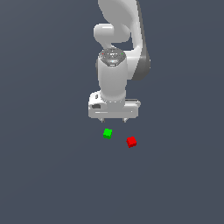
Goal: Stack the red cube on top of the green cube.
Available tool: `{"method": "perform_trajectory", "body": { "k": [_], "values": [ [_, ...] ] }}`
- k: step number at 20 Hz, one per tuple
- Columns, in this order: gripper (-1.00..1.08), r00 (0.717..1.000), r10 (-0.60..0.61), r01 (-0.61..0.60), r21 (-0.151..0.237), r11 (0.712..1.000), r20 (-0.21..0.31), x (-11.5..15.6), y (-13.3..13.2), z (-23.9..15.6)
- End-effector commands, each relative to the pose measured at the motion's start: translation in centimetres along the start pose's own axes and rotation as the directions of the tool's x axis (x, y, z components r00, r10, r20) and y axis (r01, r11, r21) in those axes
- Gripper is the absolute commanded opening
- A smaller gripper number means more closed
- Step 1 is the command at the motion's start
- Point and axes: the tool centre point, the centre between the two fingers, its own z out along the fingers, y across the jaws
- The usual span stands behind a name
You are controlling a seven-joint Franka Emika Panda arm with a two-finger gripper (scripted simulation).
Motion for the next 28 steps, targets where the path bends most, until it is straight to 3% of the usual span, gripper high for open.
{"method": "perform_trajectory", "body": {
  "k": [1,10,21,28],
  "values": [
    [1.00,1.000,0.000,0.000,0.000,1.000,0.000,0.0,0.0,0.0],
    [1.00,0.999,-0.052,0.052,-0.001,0.999,0.005,0.7,-1.7,2.0],
    [1.00,0.974,-0.227,0.227,-0.007,0.974,0.023,2.5,-7.5,8.8],
    [1.00,0.957,-0.290,0.290,-0.010,0.957,0.030,2.8,-9.6,11.3]
  ]
}}
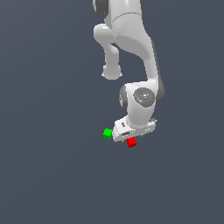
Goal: Stack the red cube on top of the green cube.
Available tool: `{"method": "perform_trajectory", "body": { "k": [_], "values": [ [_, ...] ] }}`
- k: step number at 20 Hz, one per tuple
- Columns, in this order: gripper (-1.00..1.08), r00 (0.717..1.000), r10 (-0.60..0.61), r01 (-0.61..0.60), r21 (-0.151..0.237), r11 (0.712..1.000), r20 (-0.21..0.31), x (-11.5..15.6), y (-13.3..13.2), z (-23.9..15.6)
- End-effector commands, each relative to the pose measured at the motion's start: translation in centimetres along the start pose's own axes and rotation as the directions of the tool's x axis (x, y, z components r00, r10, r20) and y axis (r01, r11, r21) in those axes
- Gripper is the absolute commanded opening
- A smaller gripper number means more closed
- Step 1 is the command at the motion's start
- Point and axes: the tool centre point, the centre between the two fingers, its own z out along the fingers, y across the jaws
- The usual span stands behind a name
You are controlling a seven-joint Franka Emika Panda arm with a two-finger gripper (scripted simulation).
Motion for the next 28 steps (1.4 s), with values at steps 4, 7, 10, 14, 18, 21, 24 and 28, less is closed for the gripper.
{"method": "perform_trajectory", "body": {
  "k": [4,7,10,14,18,21,24,28],
  "values": [
    [1.00,1.000,-0.020,0.020,-0.002,1.000,0.001,0.4,-0.6,0.7],
    [1.00,1.000,-0.015,0.015,-0.002,1.000,0.001,0.3,-0.4,0.5],
    [1.00,1.000,-0.016,0.016,-0.002,1.000,0.001,0.3,-0.5,0.6],
    [1.00,1.000,-0.016,0.016,-0.002,1.000,0.001,0.3,-0.5,1.5],
    [1.00,1.000,-0.016,0.016,-0.002,1.000,0.001,0.2,-0.4,3.5],
    [1.00,1.000,-0.015,0.015,-0.002,1.000,0.001,0.1,-0.4,4.9],
    [1.00,1.000,-0.015,0.015,-0.003,1.000,0.001,0.2,-0.4,5.5],
    [-1.00,1.000,-0.015,0.015,-0.003,1.000,0.001,0.3,-0.4,5.5]
  ]
}}
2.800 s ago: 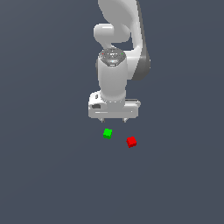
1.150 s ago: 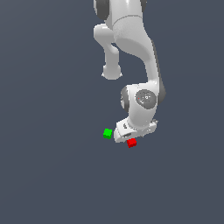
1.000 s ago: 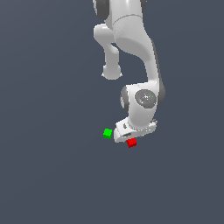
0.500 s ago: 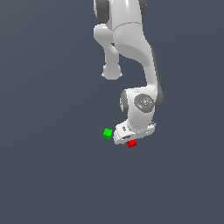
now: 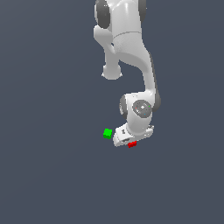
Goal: Stack the red cube on top of the green cube.
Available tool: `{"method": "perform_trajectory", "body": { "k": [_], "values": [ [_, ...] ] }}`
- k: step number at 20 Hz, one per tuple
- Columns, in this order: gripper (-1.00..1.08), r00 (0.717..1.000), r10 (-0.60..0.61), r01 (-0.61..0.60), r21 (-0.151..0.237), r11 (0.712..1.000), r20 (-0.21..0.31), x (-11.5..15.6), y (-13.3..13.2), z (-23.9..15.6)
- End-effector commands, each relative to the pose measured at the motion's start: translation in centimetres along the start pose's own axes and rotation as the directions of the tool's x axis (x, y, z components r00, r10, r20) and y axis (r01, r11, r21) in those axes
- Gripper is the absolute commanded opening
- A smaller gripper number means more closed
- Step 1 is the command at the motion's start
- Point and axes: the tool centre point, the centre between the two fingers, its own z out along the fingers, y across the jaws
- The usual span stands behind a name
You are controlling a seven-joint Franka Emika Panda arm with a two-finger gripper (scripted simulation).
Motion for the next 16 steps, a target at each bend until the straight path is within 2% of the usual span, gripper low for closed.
{"method": "perform_trajectory", "body": {
  "k": [1,16],
  "values": [
    [-1.00,1.000,0.000,0.000,0.000,1.000,-0.001,0.1,0.0,0.0],
    [-1.00,1.000,0.000,0.000,0.000,1.000,-0.001,0.0,0.0,-1.1]
  ]
}}
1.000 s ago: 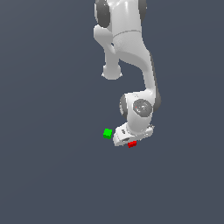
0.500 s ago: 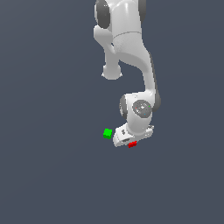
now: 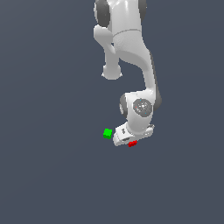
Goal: Stack the red cube on top of the green cube.
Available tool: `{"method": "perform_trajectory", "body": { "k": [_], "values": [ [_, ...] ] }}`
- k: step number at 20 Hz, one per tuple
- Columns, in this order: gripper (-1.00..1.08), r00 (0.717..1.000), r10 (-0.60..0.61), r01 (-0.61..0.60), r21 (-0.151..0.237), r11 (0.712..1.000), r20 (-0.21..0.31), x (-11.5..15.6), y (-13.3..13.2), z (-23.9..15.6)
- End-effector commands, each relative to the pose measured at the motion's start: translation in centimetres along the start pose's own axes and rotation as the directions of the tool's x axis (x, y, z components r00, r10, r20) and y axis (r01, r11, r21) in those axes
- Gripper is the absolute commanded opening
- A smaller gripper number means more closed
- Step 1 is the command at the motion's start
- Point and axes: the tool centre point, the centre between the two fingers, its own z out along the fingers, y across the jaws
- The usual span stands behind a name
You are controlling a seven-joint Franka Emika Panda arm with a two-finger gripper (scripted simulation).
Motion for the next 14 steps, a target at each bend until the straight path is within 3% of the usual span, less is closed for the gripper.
{"method": "perform_trajectory", "body": {
  "k": [1,14],
  "values": [
    [-1.00,1.000,0.000,0.000,0.000,1.000,-0.002,0.0,0.0,-0.9],
    [-1.00,1.000,0.000,0.000,0.000,1.000,-0.002,0.0,0.0,-8.6]
  ]
}}
